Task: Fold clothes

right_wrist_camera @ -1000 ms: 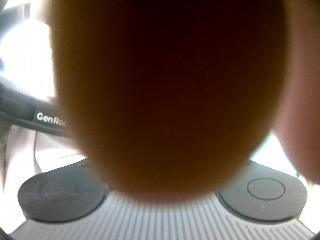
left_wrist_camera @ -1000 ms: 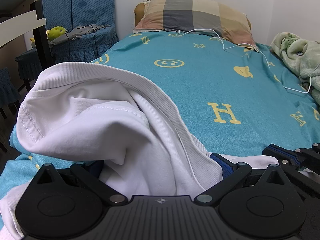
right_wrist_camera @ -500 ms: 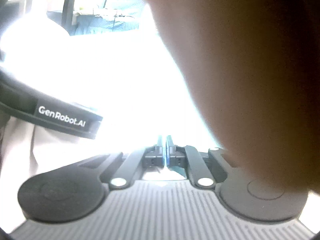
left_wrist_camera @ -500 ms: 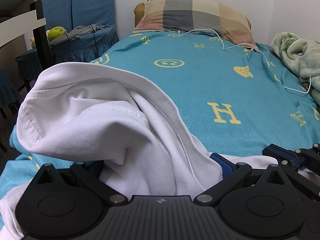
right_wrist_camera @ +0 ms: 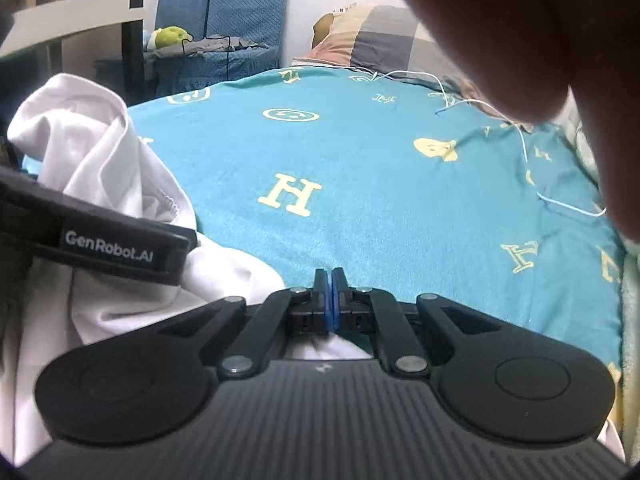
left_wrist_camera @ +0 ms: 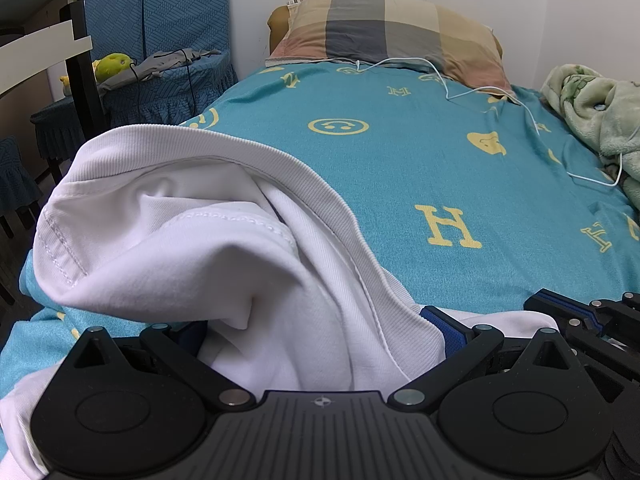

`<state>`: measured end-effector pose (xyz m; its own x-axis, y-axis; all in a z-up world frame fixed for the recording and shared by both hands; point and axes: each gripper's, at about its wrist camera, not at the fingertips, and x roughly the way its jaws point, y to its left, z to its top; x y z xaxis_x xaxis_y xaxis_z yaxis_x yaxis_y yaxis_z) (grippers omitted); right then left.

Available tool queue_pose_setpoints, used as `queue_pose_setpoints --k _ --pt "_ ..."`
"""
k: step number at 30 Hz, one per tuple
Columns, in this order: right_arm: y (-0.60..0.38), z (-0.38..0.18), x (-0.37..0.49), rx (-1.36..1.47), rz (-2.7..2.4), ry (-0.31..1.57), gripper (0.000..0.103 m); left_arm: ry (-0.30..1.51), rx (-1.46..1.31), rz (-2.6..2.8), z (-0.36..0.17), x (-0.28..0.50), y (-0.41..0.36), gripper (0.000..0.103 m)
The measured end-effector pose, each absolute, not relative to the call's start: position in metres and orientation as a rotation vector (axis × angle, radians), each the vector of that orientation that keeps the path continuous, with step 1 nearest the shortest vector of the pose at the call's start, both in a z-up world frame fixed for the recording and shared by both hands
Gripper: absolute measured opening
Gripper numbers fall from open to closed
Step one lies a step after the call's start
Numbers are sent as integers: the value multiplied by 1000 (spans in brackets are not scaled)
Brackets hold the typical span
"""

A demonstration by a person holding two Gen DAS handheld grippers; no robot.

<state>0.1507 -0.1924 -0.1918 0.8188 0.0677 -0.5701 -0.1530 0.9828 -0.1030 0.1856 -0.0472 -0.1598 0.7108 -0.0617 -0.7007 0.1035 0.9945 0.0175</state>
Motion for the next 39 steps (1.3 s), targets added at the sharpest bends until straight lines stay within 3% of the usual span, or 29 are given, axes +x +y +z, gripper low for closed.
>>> queue_pose_setpoints --k 10,11,13,15,32,39 --pt "-186 -186 149 -170 96 605 8 775 57 -92 -160 185 -46 103" --pt "-184 -186 149 -184 74 600 18 775 58 -93 -160 185 -46 103" --pt "-176 -186 147 -242 -28 586 48 776 58 -93 -160 185 -45 103" --pt "-169 -189 147 -329 -200 569 103 776 59 -93 -160 185 -44 103" --pt "-183 -197 171 -418 -190 540 103 771 70 -87 -162 187 -48 103" --pt "-238 -166 175 -10 -42 620 102 770 80 -91 -162 188 -49 103"
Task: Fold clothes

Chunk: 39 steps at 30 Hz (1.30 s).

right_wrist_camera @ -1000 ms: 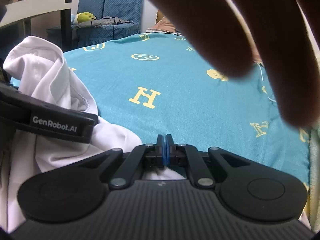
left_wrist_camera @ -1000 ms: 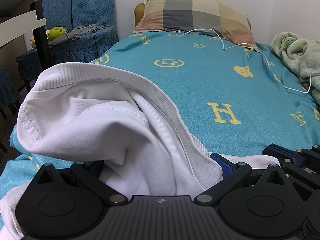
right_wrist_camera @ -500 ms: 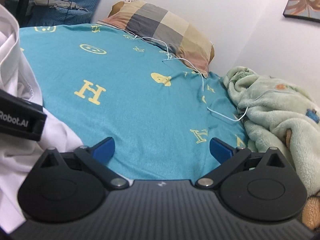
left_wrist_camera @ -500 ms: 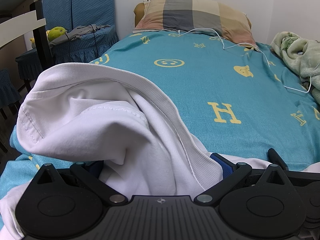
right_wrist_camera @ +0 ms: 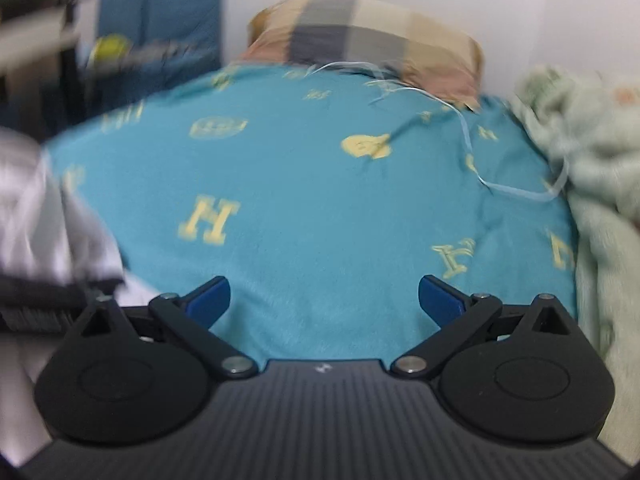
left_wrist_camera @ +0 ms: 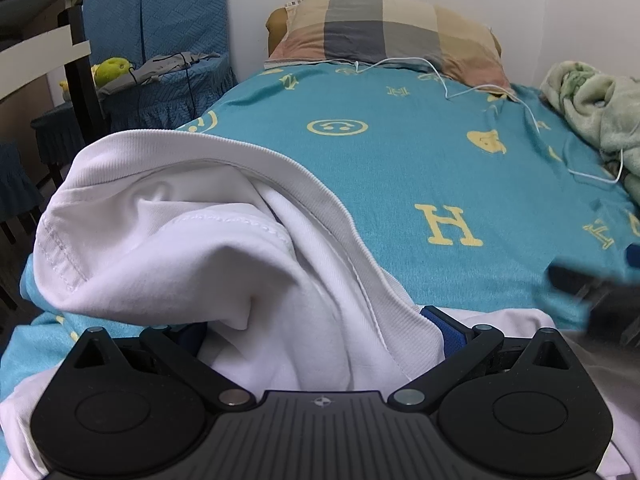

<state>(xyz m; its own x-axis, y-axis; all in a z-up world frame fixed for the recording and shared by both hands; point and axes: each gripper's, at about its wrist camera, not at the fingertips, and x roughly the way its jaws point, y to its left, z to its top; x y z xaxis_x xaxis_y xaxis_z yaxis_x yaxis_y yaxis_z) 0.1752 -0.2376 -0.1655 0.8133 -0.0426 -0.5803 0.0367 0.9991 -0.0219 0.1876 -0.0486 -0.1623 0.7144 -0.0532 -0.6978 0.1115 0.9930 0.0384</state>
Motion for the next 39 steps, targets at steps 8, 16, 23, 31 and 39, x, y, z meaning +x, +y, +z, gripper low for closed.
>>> queue_pose_setpoints --k 8,16,23,31,39 --pt "-246 -123 148 171 68 501 44 814 63 -158 -138 180 -34 102" --pt "-248 -111 133 244 164 476 11 637 18 -199 -54 121 0 99" --pt "-242 -110 140 285 271 476 11 618 -24 -174 -21 121 30 100" --pt "-221 -131 173 273 401 605 28 626 -116 -184 -24 144 51 100" --pt "-183 -149 194 186 498 682 68 704 -199 -152 -42 163 81 95"
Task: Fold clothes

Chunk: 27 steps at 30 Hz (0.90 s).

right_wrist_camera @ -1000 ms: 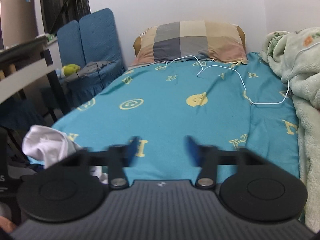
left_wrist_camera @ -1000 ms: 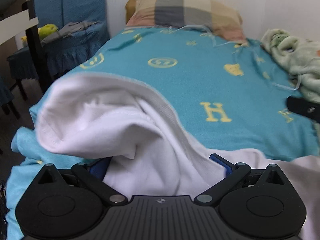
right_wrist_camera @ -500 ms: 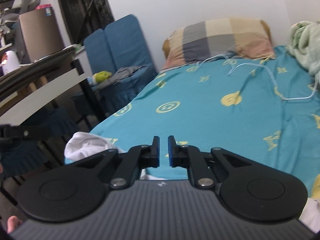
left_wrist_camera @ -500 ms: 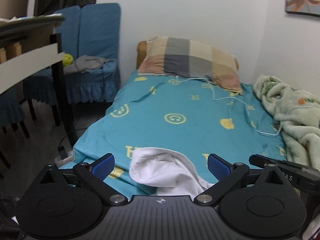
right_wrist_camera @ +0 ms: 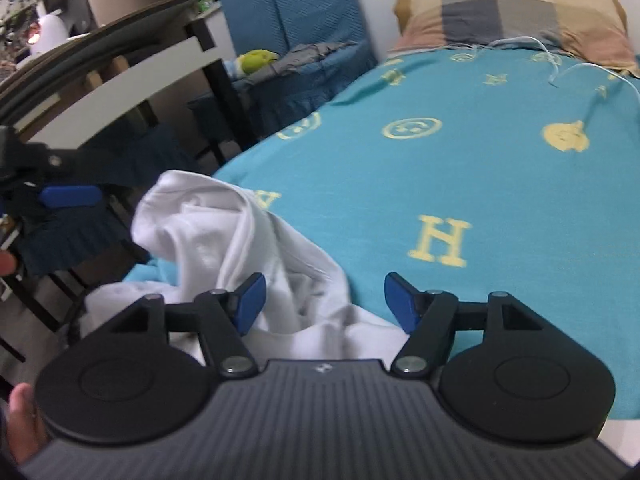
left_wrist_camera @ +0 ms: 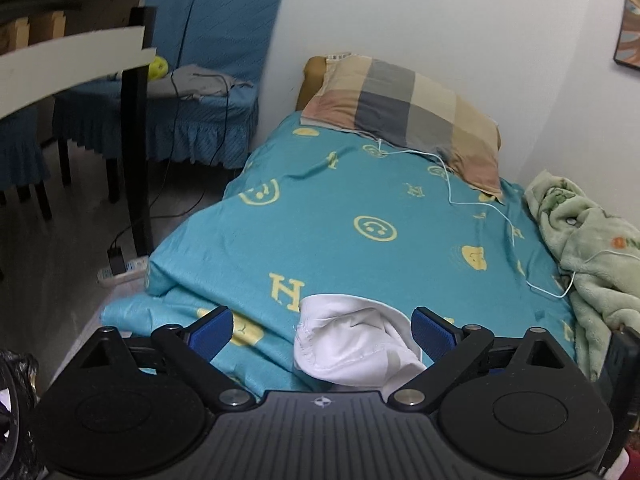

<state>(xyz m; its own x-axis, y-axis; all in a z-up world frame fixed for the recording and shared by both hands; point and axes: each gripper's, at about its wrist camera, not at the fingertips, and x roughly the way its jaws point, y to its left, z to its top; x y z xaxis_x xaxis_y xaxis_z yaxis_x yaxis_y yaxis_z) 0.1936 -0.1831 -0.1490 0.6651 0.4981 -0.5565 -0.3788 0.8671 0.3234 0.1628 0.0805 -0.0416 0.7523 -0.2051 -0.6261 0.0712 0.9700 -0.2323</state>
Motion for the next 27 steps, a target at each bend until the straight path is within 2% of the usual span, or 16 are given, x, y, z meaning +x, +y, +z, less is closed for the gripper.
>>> queue_pose_setpoints --k 5,14,16,17,19,20,21,22,23,24,27 --pt "-190 -130 176 200 581 649 67 727 -212 -159 -49 168 82 90" --pt "-187 -146 165 73 498 757 67 756 -196 -137 -66 181 73 90" --pt "-181 -155 164 22 503 769 49 763 -218 -141 -72 187 71 90" --pt "-178 -159 163 8 511 774 27 766 -229 -143 -75 191 71 89" --pt "-178 -158 161 10 513 761 16 778 -267 -161 -84 200 70 84" --pt "-179 -155 159 14 512 749 10 785 -290 -170 -89 204 71 76" --pt "-182 -150 157 26 493 726 10 792 -315 -178 -94 208 72 57" --pt "-185 -144 155 38 475 703 9 803 -341 -196 -98 211 72 46" --pt "-190 -138 152 51 454 676 9 816 -363 -214 -102 212 72 26" --pt "-195 -130 148 70 432 648 9 814 -370 -229 -103 211 71 13" --pt "-212 -105 134 124 369 537 9 762 -355 -259 -94 202 66 8"
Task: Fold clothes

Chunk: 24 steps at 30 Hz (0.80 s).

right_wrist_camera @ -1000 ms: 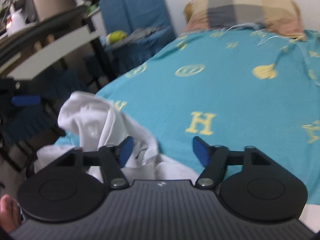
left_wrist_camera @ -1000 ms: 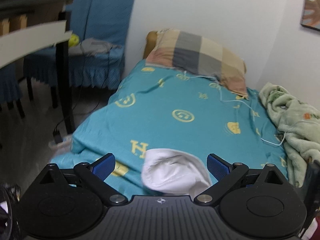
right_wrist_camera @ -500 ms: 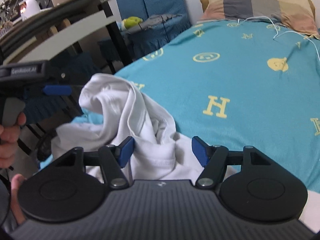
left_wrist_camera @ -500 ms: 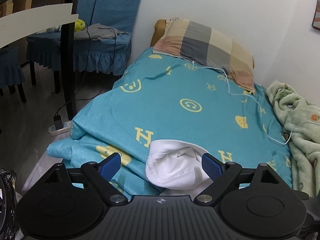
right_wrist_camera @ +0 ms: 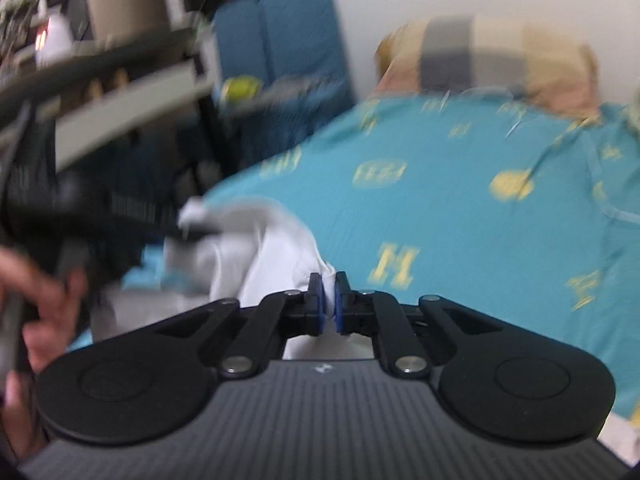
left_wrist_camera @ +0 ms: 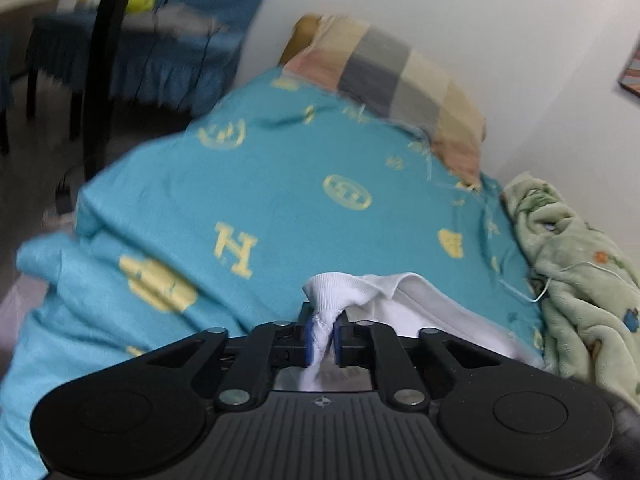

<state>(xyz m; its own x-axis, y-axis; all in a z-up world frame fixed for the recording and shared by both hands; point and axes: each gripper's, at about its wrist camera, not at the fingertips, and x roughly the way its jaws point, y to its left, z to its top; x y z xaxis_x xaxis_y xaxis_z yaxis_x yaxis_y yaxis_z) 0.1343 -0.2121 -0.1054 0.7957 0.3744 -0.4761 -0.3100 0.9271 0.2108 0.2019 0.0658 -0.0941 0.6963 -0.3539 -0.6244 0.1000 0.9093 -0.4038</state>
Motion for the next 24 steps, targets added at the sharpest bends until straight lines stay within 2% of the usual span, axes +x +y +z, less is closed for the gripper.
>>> queue_pose_setpoints --k 4,9,24 --pt "-228 -69 118 141 297 440 9 646 -401 -334 -59 175 65 7" --pt "-251 -13 91 189 229 335 9 476 -367 -397 15 131 58 6" --pt "-279 248 -36 123 174 -113 8 46 -216 -539 335 14 24 5"
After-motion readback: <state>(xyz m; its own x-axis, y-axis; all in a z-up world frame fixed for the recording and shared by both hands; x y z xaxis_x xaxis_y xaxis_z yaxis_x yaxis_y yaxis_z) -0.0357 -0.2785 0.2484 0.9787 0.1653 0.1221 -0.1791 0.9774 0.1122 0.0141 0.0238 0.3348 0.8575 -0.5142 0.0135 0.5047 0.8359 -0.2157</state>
